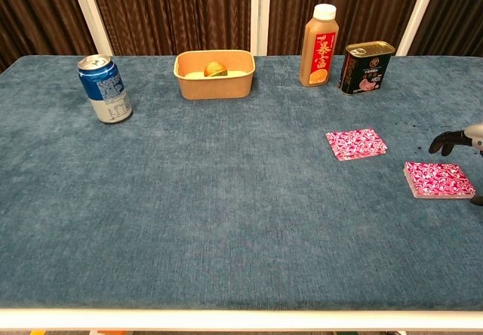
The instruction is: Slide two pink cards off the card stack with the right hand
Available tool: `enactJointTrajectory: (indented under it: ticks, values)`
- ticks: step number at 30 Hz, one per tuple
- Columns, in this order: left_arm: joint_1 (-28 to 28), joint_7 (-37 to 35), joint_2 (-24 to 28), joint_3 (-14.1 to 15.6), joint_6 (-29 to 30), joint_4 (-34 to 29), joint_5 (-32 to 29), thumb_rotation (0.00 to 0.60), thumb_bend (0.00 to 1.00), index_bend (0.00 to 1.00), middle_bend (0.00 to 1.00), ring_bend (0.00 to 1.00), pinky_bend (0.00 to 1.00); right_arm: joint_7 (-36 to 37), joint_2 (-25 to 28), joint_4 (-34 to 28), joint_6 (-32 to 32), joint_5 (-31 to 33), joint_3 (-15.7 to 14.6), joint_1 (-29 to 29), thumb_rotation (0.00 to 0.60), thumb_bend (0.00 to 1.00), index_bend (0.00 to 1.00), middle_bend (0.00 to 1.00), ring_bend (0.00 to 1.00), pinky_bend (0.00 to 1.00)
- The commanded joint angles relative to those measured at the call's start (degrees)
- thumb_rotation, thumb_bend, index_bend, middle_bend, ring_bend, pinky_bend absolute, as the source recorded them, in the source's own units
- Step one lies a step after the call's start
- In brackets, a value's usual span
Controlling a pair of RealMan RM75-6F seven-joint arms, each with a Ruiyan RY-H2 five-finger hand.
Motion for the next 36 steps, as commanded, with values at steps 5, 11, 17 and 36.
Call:
enactJointTrajectory:
  ticks: [5, 11, 17, 36]
  values:
    - [0.0, 0.1, 0.0, 0.0, -0.1, 0.0, 0.0, 0.600, 0.01, 0.18, 0.15, 0.02, 0.18, -0.7, -1.0, 0.7, -0.3, -0.2, 0.4, 0.0, 0.600, 0.13, 0.22, 0.22, 0.72, 0.77]
    - [0.0, 0.1, -0.1, 0.0, -0.1, 0.2, -0.1, 0.600, 0.01, 0.18, 0.15, 0.02, 0.19, -2.0, -1.9, 0.6, -0.2, 0.1, 0.9, 0.3, 0.600, 0.15, 0.24, 0.23, 0.72, 0.77]
    - [0.0, 0.0, -0.2, 0.1, 0.0, 0.4, 0.0, 0.600, 0.01, 0.18, 0.15, 0.02, 0.18, -3.1, -2.6, 0.7, -0.4, 1.0, 1.3, 0.5, 0.600, 0.15, 0.26, 0.25, 0.72, 0.77]
    - [0.0, -0.2, -0.2, 0.2, 0.0, 0.5, 0.0, 0.600, 0.01, 0.18, 0.15, 0.02, 0.19, -4.0, -4.0, 1.3, 0.1, 0.7, 1.6, 0.4, 0.600, 0.18, 0.32, 0.30, 0.72, 0.77]
